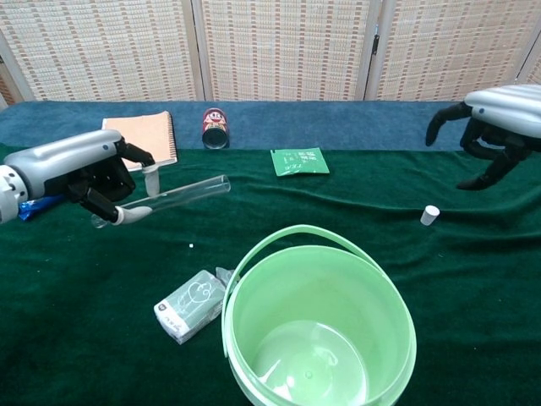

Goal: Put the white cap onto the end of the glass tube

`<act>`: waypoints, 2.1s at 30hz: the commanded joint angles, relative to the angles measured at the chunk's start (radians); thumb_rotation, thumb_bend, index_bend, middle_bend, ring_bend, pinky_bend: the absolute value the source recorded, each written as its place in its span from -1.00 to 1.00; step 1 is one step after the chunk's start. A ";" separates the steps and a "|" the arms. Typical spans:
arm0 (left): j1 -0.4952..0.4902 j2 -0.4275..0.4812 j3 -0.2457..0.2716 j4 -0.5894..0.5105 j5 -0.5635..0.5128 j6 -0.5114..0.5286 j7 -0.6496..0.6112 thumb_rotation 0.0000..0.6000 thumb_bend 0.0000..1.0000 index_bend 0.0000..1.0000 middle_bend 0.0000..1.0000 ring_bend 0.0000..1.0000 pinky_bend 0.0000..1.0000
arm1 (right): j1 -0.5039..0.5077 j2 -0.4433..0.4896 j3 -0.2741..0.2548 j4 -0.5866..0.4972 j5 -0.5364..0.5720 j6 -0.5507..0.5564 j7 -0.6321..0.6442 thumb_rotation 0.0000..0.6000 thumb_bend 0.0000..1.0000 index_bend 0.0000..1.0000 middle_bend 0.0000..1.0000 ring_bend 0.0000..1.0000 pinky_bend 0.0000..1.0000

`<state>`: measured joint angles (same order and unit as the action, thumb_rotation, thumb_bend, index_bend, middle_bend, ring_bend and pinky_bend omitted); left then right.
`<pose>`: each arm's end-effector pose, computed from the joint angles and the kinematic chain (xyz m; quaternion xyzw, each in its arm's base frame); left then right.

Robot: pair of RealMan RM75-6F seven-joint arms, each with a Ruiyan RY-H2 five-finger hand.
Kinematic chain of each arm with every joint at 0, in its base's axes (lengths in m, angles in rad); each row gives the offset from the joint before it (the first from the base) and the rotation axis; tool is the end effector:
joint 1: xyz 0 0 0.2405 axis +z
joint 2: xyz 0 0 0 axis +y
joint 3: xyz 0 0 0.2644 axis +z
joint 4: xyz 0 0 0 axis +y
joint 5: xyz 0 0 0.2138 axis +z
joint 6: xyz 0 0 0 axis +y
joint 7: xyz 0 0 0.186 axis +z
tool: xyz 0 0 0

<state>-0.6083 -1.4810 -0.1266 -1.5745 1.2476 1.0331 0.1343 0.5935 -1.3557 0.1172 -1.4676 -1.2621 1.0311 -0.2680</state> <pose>-0.1696 0.3488 -0.0178 -0.7037 -0.4415 -0.4112 0.3752 -0.2248 -0.3765 0.0377 0.7375 -0.3332 0.3309 0.4854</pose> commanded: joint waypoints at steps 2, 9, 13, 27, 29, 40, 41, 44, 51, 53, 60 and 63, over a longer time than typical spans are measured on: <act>-0.001 -0.003 0.000 -0.006 -0.003 0.001 0.010 1.00 0.01 0.33 0.87 0.77 0.82 | -0.015 0.003 -0.025 0.024 -0.014 -0.007 0.012 1.00 -0.52 -0.19 0.81 1.00 1.00; 0.001 -0.003 0.002 -0.012 -0.012 0.001 0.025 1.00 0.01 0.33 0.87 0.77 0.82 | 0.010 -0.055 -0.025 0.114 0.005 -0.066 0.001 1.00 -0.52 -0.15 0.81 1.00 1.00; 0.001 -0.004 0.002 -0.010 -0.017 -0.001 0.026 1.00 0.01 0.33 0.87 0.77 0.82 | 0.030 -0.098 -0.021 0.169 0.023 -0.102 -0.018 1.00 -0.51 -0.13 0.81 1.00 1.00; -0.001 -0.007 0.001 0.005 -0.024 -0.012 0.020 1.00 0.01 0.33 0.87 0.77 0.82 | 0.071 -0.178 -0.008 0.263 0.052 -0.164 -0.039 1.00 -0.41 -0.07 0.82 1.00 1.00; -0.002 -0.007 0.002 0.007 -0.024 -0.013 0.018 1.00 0.01 0.33 0.87 0.77 0.82 | 0.072 -0.180 -0.010 0.266 0.055 -0.167 -0.044 1.00 -0.39 -0.07 0.82 1.00 1.00; -0.001 -0.010 0.004 0.013 -0.022 -0.015 0.013 1.00 0.01 0.33 0.87 0.77 0.82 | 0.079 -0.188 -0.011 0.269 0.068 -0.179 -0.065 1.00 -0.31 -0.04 0.82 1.00 1.00; 0.000 -0.010 0.004 0.013 -0.022 -0.015 0.012 1.00 0.01 0.33 0.87 0.77 0.82 | 0.079 -0.189 -0.011 0.269 0.070 -0.180 -0.068 1.00 -0.31 -0.04 0.82 1.00 1.00; 0.001 -0.009 0.005 0.015 -0.022 -0.015 0.011 1.00 0.01 0.33 0.87 0.77 0.82 | 0.081 -0.193 -0.011 0.270 0.073 -0.181 -0.074 1.00 -0.30 -0.03 0.82 1.00 1.00; 0.003 -0.009 0.006 0.017 -0.022 -0.015 0.007 1.00 0.01 0.33 0.87 0.77 0.82 | 0.086 -0.197 -0.008 0.272 0.086 -0.189 -0.084 1.00 -0.27 0.01 0.82 1.00 1.00; 0.004 -0.009 0.006 0.018 -0.021 -0.014 0.005 1.00 0.01 0.33 0.87 0.77 0.82 | 0.087 -0.198 -0.007 0.271 0.089 -0.189 -0.087 1.00 -0.23 0.04 0.82 1.00 1.00; 0.005 -0.003 -0.001 0.017 -0.022 -0.016 -0.013 1.00 0.01 0.33 0.87 0.77 0.82 | 0.090 -0.183 0.006 0.240 0.106 -0.184 -0.094 1.00 -0.05 0.21 0.83 1.00 1.00; 0.005 -0.001 -0.004 0.015 -0.022 -0.016 -0.024 1.00 0.01 0.33 0.87 0.77 0.82 | 0.088 -0.165 0.013 0.210 0.104 -0.174 -0.084 1.00 0.02 0.29 0.85 1.00 1.00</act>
<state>-0.6030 -1.4828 -0.1301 -1.5587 1.2254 1.0173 0.1115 0.6825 -1.5285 0.1265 -1.2482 -1.1581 0.8526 -0.3564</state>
